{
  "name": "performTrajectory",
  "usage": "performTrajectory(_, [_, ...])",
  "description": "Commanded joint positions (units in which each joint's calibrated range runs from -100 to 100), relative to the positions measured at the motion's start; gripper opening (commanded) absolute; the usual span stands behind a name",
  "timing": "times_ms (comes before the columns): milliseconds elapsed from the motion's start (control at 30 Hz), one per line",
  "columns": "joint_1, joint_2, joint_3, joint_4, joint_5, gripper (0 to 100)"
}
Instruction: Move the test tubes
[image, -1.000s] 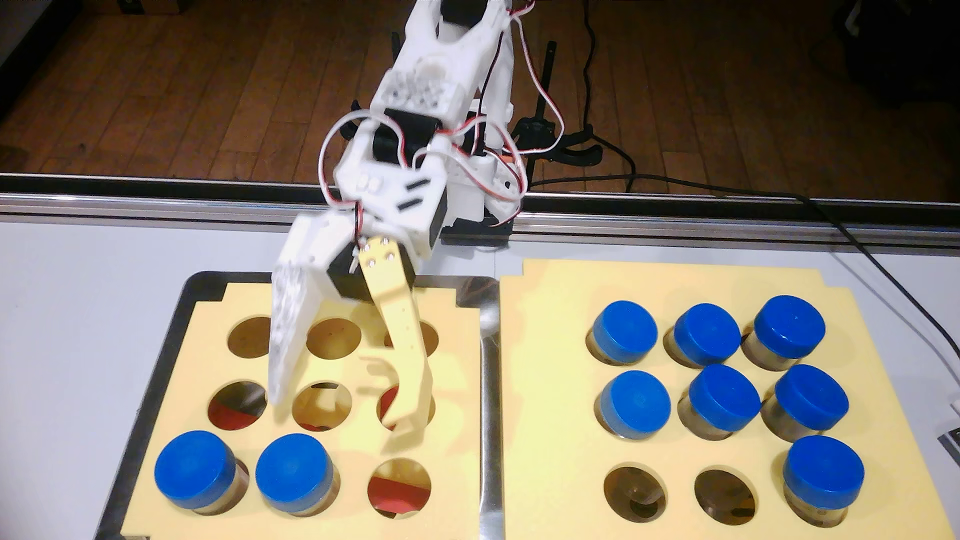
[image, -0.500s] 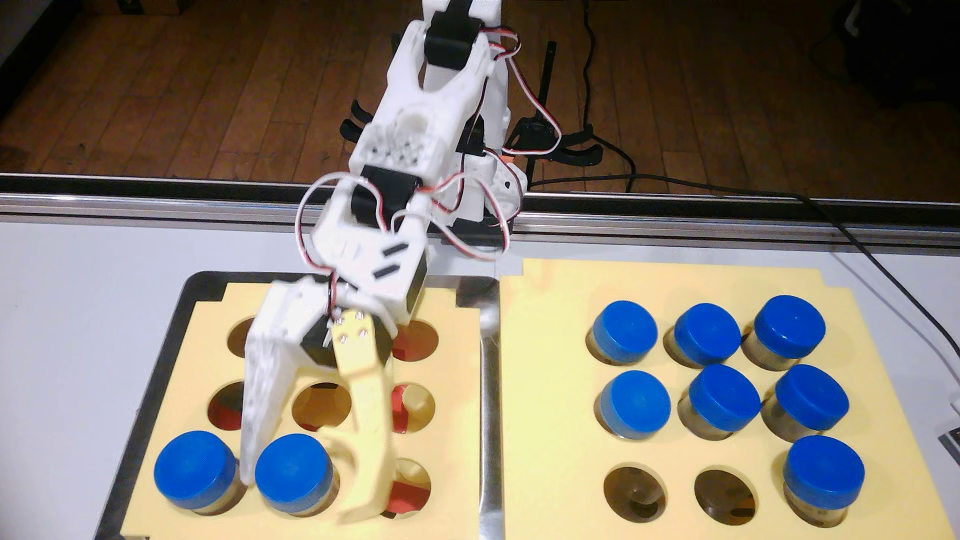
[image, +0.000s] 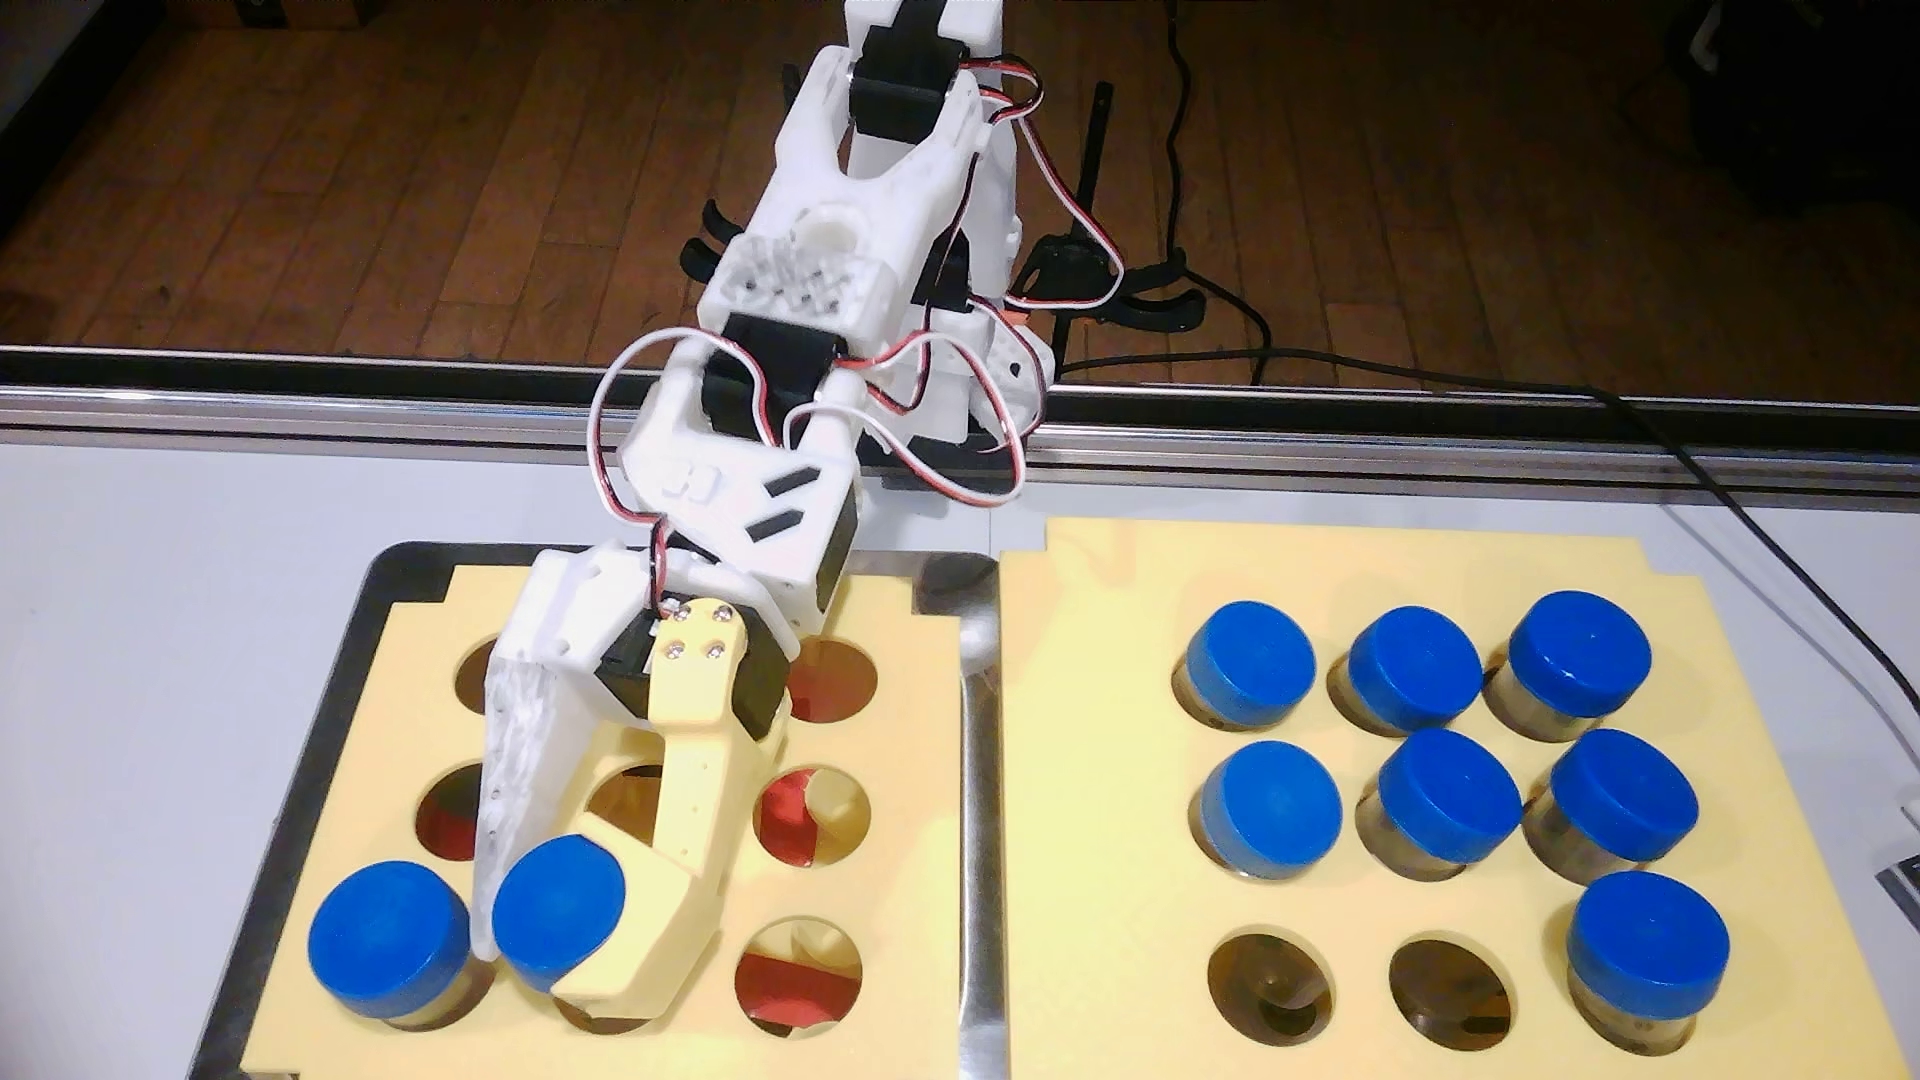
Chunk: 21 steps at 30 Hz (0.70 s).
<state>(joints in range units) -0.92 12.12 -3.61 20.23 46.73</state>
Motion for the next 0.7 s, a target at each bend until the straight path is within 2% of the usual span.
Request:
performTrajectory(0, [0.14, -6.52, -10.69, 15.51, -0.18, 6])
performTrajectory(333, [-0.30, -30.49, -13.42, 9.82, -0.29, 6])
performTrajectory(400, [-2.23, -30.92, -13.42, 6.83, -0.50, 6])
performTrajectory(567, [-12.23, -26.58, -7.33, -8.12, -0.76, 7])
performTrajectory(600, [-15.86, -24.23, -4.70, -11.98, -2.38, 7])
performTrajectory(667, [-18.53, -22.15, -2.79, -12.66, -4.32, 7])
